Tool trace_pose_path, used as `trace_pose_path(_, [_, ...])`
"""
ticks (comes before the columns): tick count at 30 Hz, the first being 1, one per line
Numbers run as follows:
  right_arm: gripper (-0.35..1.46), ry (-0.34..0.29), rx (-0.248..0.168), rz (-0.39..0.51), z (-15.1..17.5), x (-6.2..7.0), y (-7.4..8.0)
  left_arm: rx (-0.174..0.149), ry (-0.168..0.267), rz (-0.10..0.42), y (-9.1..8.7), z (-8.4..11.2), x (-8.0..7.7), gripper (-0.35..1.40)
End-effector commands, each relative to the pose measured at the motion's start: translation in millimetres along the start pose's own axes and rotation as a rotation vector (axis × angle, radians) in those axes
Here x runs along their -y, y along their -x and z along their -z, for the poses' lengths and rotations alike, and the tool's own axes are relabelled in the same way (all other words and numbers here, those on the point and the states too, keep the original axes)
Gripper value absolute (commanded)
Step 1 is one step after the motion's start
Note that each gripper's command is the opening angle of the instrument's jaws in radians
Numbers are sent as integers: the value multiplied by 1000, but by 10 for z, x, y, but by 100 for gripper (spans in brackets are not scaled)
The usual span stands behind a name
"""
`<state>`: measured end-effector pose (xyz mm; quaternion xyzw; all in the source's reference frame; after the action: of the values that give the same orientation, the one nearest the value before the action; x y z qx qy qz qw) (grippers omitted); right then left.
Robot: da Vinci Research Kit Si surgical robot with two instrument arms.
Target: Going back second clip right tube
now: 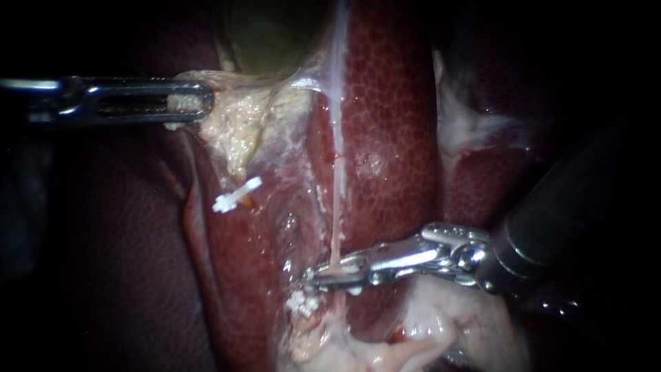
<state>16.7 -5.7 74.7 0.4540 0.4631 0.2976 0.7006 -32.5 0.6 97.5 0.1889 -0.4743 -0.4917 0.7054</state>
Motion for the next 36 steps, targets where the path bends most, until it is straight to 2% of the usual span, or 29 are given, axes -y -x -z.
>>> trace_pose_path(1, [-35,0,0,0,0,0,-1,0,0,0,0,0,0,-35])
trace_pose_path(10, [-32,6,6,-7,1,1,-1,0,0,0,0,0,0,-35])
trace_pose_path(11, [-20,6,7,5,1,1,0,0,0,0,0,0,0,-35])
trace_pose_path(12, [-3,15,5,59,1,0,0,0,0,0,0,0,0,-35])
trace_pose_path(13, [23,45,-9,100,1,-1,-1,0,0,0,0,0,0,-35])
trace_pose_path(14, [37,63,-18,110,0,-2,-3,0,0,0,0,0,0,-35])
trace_pose_path(15, [48,75,-22,114,-1,-4,-6,0,0,0,0,0,0,-35])
trace_pose_path(17, [55,80,-27,132,-2,-10,-13,0,0,0,0,0,0,-35])
trace_pose_path(20, [60,112,-42,181,1,-15,-18,0,0,0,0,0,0,-35])
trace_pose_path(25, [60,115,-33,261,9,-13,-18,0,0,0,0,1,0,-35])
trace_pose_path(31, [60,114,-27,323,28,-5,-26,0,0,0,0,1,0,-35])
trace_pose_path(36, [60,111,-23,377,58,6,-42,0,-1,0,0,1,0,-35])
